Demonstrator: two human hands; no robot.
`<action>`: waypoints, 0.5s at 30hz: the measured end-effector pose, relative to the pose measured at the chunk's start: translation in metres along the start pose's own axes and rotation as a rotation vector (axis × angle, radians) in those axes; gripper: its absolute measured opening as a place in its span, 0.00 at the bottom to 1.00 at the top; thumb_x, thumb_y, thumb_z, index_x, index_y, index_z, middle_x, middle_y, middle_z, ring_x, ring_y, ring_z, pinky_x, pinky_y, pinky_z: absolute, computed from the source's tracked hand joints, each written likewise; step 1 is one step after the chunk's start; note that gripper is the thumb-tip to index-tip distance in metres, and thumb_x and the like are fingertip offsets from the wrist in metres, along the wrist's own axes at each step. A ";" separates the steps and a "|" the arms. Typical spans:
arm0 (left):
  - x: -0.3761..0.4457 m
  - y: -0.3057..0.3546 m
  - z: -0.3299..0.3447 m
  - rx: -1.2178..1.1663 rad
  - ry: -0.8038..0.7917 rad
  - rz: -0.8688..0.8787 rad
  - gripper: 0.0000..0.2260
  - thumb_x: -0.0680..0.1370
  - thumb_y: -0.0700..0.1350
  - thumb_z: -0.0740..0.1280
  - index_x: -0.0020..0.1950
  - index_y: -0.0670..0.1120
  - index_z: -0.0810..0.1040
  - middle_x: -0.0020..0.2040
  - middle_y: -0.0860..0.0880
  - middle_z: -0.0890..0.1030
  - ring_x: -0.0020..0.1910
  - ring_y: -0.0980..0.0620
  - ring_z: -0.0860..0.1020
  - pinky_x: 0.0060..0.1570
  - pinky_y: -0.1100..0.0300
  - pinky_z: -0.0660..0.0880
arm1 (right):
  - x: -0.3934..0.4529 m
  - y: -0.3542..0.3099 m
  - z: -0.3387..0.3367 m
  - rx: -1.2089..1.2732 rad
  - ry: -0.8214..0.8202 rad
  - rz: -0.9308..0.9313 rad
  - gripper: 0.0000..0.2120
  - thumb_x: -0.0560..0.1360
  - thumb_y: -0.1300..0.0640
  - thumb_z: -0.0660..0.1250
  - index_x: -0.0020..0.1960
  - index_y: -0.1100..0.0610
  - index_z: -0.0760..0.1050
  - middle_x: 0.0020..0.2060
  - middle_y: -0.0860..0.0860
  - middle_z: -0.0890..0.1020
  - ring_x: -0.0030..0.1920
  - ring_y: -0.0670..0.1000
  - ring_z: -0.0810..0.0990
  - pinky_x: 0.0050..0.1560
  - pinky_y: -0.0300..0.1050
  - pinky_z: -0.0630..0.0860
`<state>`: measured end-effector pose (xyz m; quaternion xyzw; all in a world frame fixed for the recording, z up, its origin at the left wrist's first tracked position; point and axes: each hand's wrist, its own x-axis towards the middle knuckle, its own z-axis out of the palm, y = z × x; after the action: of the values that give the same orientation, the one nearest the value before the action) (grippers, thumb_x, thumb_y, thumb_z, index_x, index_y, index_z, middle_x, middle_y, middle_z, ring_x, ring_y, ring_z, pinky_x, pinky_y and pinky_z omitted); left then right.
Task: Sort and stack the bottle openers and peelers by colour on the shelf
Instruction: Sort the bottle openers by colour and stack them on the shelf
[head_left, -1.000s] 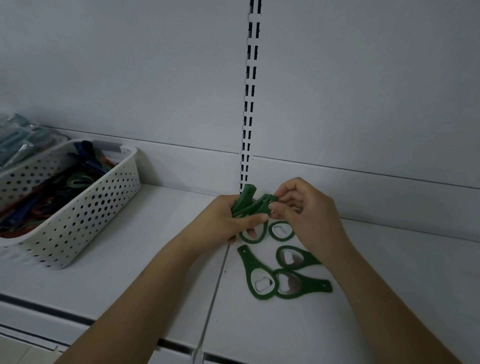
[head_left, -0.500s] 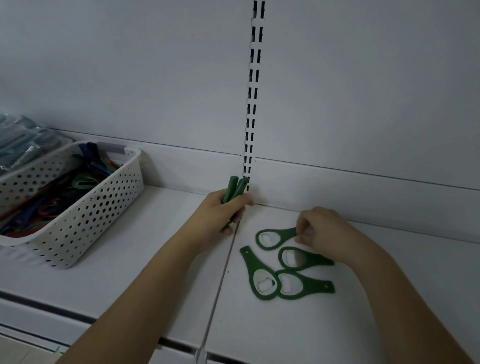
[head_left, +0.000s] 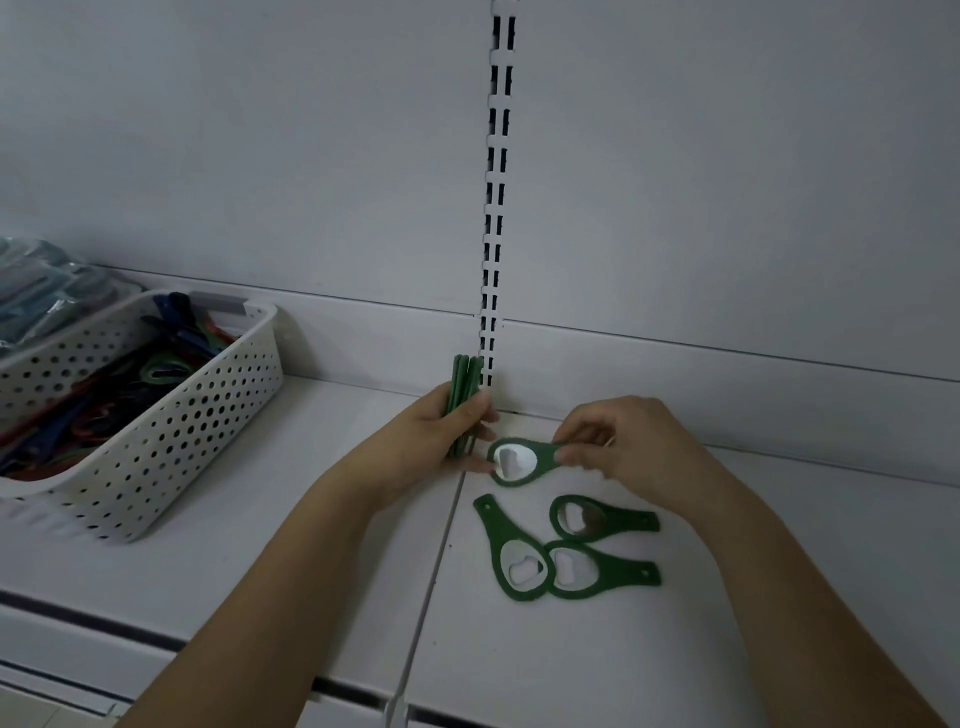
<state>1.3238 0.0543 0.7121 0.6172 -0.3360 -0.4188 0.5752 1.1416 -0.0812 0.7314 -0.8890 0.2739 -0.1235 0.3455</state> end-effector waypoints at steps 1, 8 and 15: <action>-0.002 0.002 -0.001 -0.003 -0.026 0.023 0.19 0.79 0.54 0.64 0.62 0.41 0.75 0.58 0.44 0.80 0.54 0.52 0.82 0.47 0.55 0.82 | 0.000 -0.002 -0.002 0.024 0.049 -0.043 0.04 0.71 0.55 0.76 0.43 0.46 0.84 0.35 0.42 0.84 0.35 0.41 0.80 0.38 0.31 0.75; -0.016 0.006 0.006 0.086 -0.341 0.011 0.16 0.83 0.50 0.58 0.68 0.44 0.71 0.60 0.44 0.82 0.58 0.46 0.82 0.45 0.50 0.83 | -0.002 -0.017 0.008 0.245 0.288 -0.190 0.09 0.71 0.62 0.75 0.47 0.52 0.79 0.40 0.46 0.83 0.38 0.43 0.83 0.43 0.37 0.81; -0.007 0.003 0.000 0.036 -0.020 -0.007 0.07 0.81 0.41 0.65 0.58 0.45 0.77 0.48 0.45 0.78 0.44 0.54 0.78 0.37 0.60 0.77 | -0.008 -0.028 0.017 -0.073 0.235 -0.047 0.12 0.70 0.41 0.73 0.44 0.48 0.76 0.38 0.42 0.80 0.35 0.40 0.79 0.41 0.41 0.82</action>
<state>1.3209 0.0598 0.7162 0.6244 -0.3472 -0.4209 0.5590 1.1534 -0.0499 0.7377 -0.8866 0.2957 -0.2248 0.2755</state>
